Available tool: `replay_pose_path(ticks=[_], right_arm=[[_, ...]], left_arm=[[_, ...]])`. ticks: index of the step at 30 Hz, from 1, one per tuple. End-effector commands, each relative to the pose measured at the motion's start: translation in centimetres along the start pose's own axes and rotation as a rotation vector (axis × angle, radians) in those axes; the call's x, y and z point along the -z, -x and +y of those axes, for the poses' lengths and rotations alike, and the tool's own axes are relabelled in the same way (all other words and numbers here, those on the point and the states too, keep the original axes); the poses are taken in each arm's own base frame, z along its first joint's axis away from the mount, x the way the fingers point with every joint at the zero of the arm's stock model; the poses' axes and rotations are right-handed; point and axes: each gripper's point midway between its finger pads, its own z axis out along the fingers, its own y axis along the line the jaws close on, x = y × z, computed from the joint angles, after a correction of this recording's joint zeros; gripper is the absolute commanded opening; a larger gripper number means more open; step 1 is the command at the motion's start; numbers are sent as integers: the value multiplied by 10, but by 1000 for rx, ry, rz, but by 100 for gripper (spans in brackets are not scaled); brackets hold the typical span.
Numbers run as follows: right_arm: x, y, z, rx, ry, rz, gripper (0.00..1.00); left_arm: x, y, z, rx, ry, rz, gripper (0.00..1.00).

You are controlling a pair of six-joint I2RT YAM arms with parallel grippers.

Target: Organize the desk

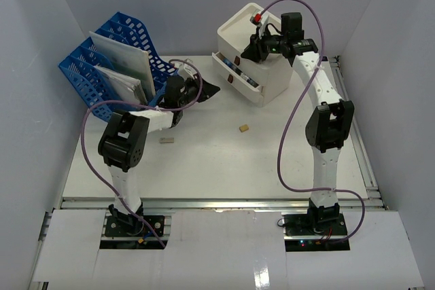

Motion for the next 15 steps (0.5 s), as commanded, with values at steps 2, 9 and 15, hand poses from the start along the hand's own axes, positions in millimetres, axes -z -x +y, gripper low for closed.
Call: replay_pose_path(ticks=[2, 9, 15], right_arm=[[-25, -86, 102, -310, 289, 275, 24], [-24, -81, 106, -302, 299, 268, 24], [-25, -80, 99, -296, 275, 268, 24]], left_arm=[[-17, -20, 9, -43, 31, 35, 22], [-38, -16, 18, -51, 31, 8, 23], [-59, -5, 22, -66, 25, -24, 25]])
